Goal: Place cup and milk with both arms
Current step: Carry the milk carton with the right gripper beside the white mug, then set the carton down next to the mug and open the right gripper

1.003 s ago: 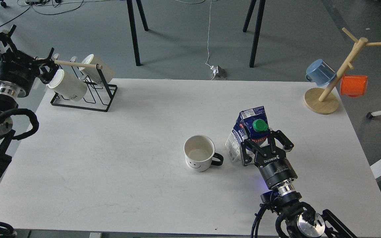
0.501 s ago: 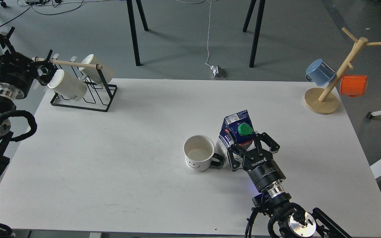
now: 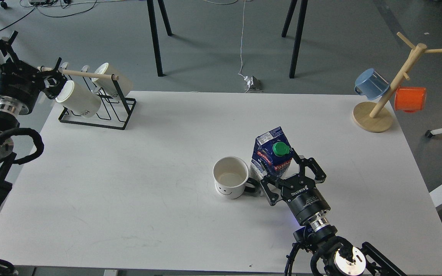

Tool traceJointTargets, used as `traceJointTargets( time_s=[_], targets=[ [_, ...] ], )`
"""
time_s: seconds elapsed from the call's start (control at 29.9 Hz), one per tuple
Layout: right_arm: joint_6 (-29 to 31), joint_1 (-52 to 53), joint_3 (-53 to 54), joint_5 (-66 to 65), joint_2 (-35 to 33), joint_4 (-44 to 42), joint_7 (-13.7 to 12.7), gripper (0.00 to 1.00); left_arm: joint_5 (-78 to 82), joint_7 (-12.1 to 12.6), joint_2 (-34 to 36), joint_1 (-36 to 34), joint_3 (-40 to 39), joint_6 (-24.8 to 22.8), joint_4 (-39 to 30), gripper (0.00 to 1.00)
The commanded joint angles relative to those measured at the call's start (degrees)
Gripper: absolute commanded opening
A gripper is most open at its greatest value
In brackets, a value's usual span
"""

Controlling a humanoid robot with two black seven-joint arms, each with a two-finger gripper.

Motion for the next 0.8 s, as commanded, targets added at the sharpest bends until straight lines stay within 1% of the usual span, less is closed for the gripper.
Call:
traceJointTargets(
  time_s=[0.0,0.3,0.7,0.77],
  targets=[
    [0.0,-0.61,-0.09,-0.08,0.0,0.04,-0.09,0.96,-0.09,-0.03,0.05,-0.12,0.0,0.19,-0.89,1.0],
    [0.0,-1.32,-0.09,-0.08,0.0,0.57,-0.09,0.97,0.0,-0.03,0.23,0.05,0.09,-0.25,-0.81,1.0],
    [0.0,-5.71,-1.49,-0.52,0.0,1.0,-0.27,0.98,-0.09,0.14,0.49,-0.03,0.0,-0.25,-0.9,1.0],
    [0.0,-7.2,-1.15,-0.52,-1.22,2.14,-0.27,0.98,-0.09,0.06,0.58,-0.03,-0.26,-0.34,-0.81,1.0]
  ],
)
